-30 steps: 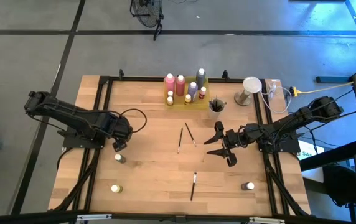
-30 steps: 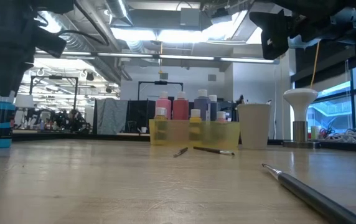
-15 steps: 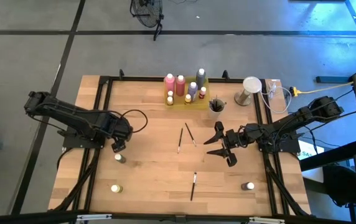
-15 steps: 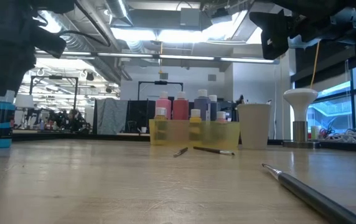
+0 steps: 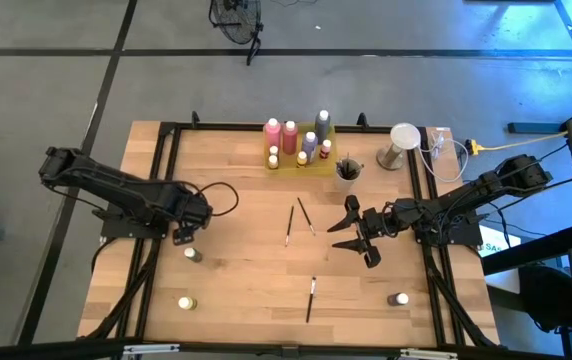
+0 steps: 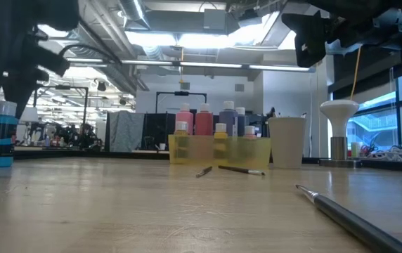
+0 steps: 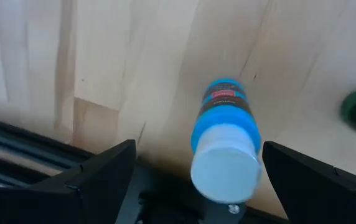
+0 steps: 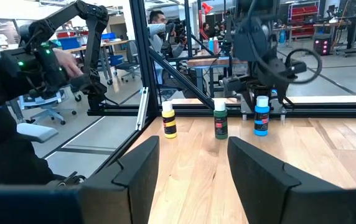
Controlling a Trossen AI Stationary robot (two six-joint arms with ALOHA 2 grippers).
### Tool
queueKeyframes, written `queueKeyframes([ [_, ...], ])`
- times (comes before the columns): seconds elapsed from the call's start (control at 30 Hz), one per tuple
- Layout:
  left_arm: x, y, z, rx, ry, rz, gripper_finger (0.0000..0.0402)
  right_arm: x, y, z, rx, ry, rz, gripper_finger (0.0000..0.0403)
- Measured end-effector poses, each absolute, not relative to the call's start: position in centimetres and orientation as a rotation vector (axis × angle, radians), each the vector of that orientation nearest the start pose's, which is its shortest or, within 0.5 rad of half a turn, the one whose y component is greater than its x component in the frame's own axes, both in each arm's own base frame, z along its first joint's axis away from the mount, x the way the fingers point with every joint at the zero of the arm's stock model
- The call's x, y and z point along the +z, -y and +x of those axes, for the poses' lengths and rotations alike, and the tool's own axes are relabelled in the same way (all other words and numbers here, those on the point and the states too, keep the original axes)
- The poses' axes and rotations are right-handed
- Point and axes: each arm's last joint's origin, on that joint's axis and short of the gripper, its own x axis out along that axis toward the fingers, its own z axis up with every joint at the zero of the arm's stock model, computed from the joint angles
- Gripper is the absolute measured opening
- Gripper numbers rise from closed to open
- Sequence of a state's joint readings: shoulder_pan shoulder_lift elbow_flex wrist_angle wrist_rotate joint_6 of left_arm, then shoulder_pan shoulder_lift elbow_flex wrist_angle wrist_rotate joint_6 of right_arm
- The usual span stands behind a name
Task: Pick & Place Paint Supplies
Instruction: Put the small light blue paint bottle into the yellow bin
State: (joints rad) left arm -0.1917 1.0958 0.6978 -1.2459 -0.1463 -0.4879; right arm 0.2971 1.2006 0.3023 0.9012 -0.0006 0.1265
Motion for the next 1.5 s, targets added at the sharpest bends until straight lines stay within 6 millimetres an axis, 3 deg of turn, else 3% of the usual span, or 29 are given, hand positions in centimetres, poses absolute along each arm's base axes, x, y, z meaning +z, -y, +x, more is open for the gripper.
queueKeyframes([
  [0.23,18.8,2.2,13.6,0.32,-1.589,-0.06,0.0347,19.6,-6.5,21.1,0.297,-0.016,0.126,0.0193],
  [1.3,18.1,2.2,13.9,0.344,-1.536,-0.096,0.0347,19.4,-6.4,21.1,0.263,-0.029,0.124,0.0193],
  [1.5,18.1,2.2,13.9,0.343,-1.533,-0.098,0.0325,19.4,-6.4,21.1,0.263,-0.029,0.124,0.0193],
])
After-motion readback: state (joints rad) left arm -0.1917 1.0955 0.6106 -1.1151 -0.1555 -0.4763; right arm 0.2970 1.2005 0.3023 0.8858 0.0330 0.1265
